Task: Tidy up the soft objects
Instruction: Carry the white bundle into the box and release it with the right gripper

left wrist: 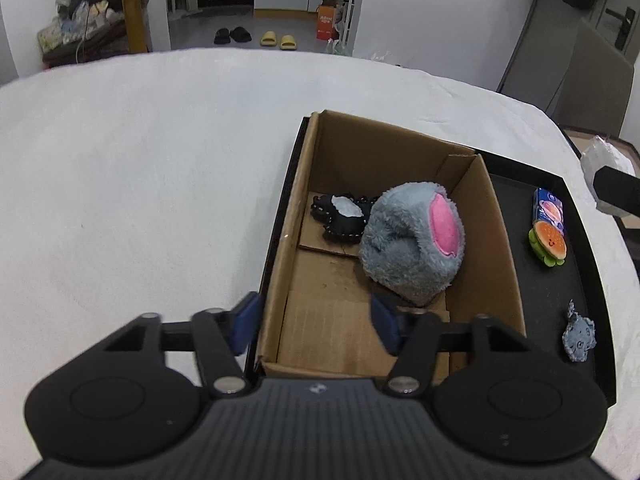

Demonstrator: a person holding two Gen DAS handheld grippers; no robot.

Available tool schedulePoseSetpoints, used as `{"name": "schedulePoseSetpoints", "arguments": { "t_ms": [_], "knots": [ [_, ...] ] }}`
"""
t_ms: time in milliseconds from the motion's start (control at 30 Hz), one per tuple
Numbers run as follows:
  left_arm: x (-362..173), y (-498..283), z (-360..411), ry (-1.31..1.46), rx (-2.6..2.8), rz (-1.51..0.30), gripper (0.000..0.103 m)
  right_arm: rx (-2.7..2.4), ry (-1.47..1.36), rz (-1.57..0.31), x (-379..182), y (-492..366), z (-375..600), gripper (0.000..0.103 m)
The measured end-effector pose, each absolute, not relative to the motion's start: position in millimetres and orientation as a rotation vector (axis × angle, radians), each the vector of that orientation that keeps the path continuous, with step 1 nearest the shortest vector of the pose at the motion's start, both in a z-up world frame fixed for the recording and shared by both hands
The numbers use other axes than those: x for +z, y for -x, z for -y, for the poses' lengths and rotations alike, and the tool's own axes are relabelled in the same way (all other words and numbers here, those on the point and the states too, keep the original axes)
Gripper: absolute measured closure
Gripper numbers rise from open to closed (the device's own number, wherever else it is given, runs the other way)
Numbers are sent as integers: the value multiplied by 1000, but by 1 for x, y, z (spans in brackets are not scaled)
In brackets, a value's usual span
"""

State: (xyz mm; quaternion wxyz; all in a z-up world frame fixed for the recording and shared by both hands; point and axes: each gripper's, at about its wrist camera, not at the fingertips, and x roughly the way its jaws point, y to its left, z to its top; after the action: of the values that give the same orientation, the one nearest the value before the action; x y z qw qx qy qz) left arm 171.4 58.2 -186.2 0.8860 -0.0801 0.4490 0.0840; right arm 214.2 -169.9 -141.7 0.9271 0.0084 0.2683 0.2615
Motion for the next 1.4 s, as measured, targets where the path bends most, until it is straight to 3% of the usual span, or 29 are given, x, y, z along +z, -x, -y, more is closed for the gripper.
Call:
{"name": "schedulePoseSetpoints", "arguments": {
  "t_ms": [333, 767, 833, 900, 1233, 1400],
  "knots": [
    [-196, -177, -87, 232, 159, -956, 90, 605, 5, -586, -141, -218, 126, 60],
    [-200, -177, -108, 292, 103, -983, 91, 677, 46, -616, -138, -225, 82, 60],
    [-200, -178, -108, 298, 101, -990, 90, 715, 38, -608, -138, -225, 77, 58],
    [-199, -178, -108, 295, 96, -994, 90, 734, 39, -614, -140, -224, 71, 47],
    [-197, -181, -103, 292, 107, -1007, 89, 693, -19, -678, -146, -222, 92, 47],
    [-191, -183, -94, 238, 125, -995, 84, 667, -33, -704, -154, -215, 105, 47]
  ]
}}
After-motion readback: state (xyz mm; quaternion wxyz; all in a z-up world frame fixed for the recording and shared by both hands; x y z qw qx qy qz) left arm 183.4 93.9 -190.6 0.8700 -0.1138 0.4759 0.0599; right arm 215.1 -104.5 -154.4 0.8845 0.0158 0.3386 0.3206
